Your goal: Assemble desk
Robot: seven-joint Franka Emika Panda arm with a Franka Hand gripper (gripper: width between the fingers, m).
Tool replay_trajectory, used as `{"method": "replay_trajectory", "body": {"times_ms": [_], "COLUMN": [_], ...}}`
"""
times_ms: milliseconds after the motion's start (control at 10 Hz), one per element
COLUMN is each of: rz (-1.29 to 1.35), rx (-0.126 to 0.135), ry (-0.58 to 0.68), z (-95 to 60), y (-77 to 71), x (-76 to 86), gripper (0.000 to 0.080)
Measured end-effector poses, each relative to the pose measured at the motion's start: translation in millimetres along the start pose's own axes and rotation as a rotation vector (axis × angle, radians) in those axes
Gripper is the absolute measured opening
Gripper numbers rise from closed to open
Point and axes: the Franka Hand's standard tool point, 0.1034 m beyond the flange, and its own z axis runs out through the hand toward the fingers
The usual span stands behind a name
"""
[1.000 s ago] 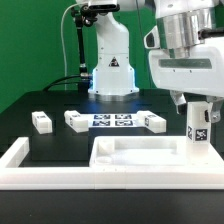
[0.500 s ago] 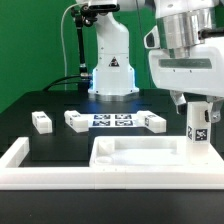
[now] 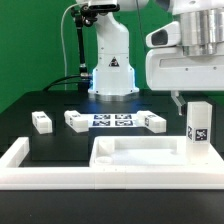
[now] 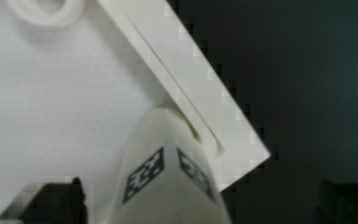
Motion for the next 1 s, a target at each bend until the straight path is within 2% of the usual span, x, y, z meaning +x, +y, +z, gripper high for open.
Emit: {"method": "replay_trajectory", "body": {"times_ms": [100, 400, 500, 700, 900, 1000], "rz": [-0.072, -0.330, -0.470, -0.679, -0.707, -0.701], "rx": [-0.012, -0.014, -0.030, -0.037, -0.038, -0.035], "ry": [0.006, 0.005, 0.011, 0.012, 0.013, 0.017], "z": [-0.9, -0.2, -0.3, -1.2, -2.8, -4.4], "y": [-2.6, -0.6, 2.3, 8.1, 19.2, 17.2], "x": [-2.9, -1.1, 1.3, 7.2, 19.8, 20.6], "gripper": [0.0649, 0.0649, 0.0649, 0.0649, 0.0649, 0.0649]}}
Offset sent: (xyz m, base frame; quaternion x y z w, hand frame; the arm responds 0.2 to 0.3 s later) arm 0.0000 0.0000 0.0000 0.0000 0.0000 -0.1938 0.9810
